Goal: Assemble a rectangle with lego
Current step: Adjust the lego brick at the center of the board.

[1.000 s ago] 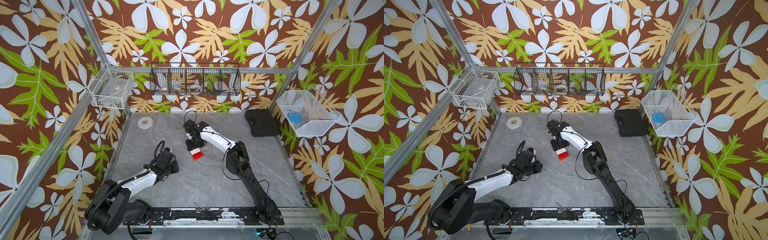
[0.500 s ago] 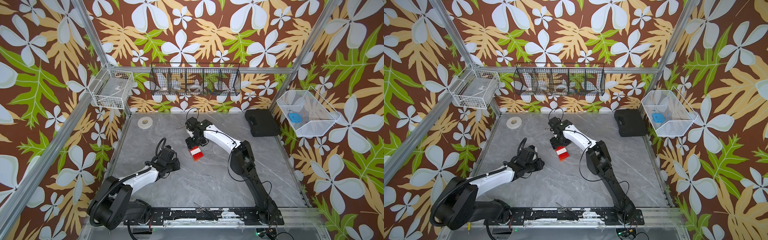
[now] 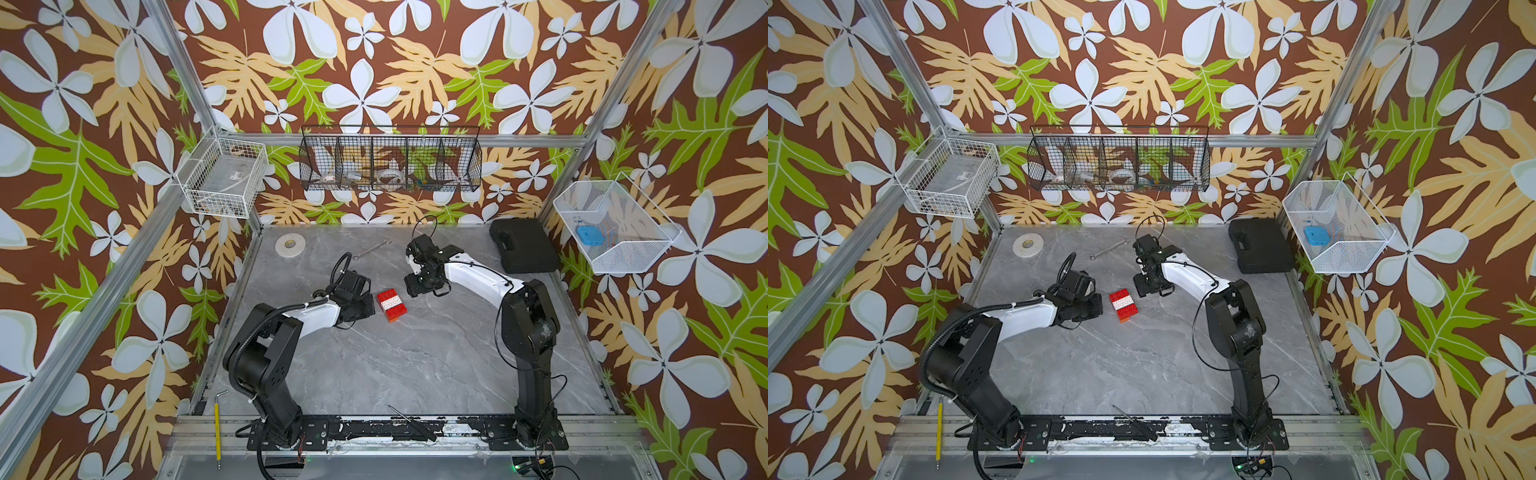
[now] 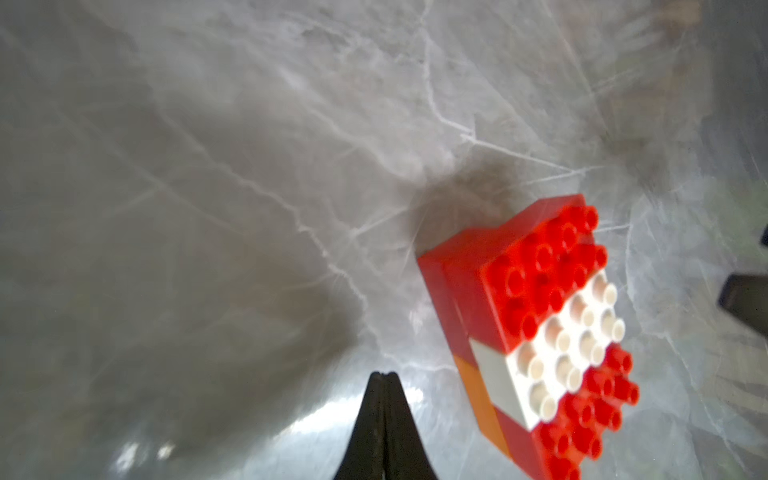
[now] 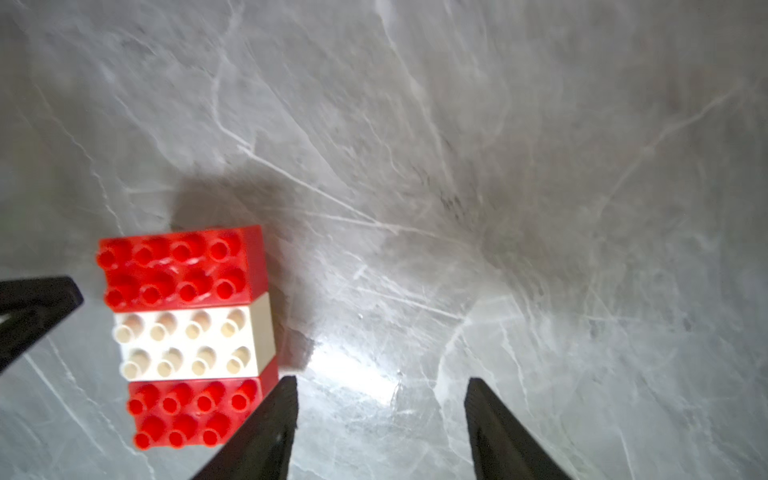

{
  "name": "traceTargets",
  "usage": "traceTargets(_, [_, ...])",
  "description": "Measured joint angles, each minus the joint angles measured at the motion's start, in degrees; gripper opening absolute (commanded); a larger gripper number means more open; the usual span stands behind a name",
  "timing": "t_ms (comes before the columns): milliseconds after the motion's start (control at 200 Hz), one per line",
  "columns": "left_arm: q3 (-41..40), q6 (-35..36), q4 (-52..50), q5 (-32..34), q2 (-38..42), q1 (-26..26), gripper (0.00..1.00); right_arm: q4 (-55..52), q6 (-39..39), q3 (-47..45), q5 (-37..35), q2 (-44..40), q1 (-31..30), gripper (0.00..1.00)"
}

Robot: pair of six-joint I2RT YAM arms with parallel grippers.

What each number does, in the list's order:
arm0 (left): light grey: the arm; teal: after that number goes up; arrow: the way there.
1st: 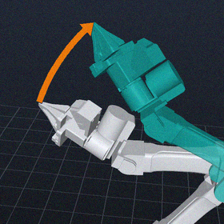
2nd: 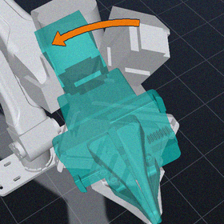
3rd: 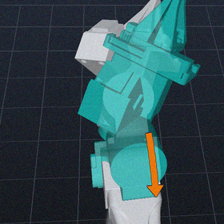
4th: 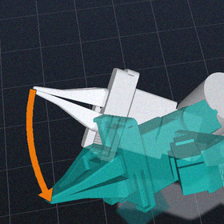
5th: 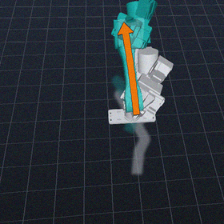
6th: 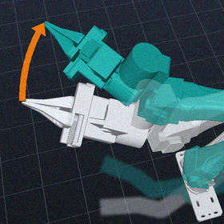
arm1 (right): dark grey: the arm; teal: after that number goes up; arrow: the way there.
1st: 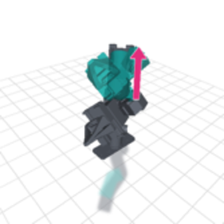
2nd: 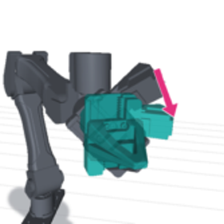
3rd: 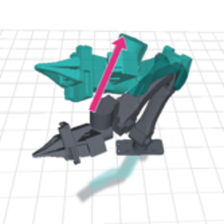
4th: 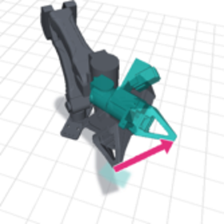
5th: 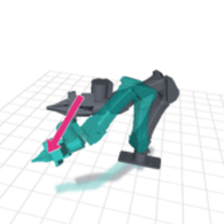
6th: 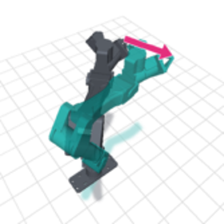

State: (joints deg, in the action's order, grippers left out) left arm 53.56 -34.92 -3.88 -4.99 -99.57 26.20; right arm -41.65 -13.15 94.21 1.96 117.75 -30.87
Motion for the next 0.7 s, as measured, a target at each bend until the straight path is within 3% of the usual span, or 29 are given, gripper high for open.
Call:
traceTargets(330, [10.4,0.3,-4.6,0.2,-8.0,0.0,0.05,6.6,1.7,-4.5,2.7,1.4,1.6,0.55])
traceTargets(701, [15.4,1.8,-7.8,0.0,-11.8,0.0,0.05,10.4,1.8,-12.6,6.6,-0.8,-0.4,0.53])
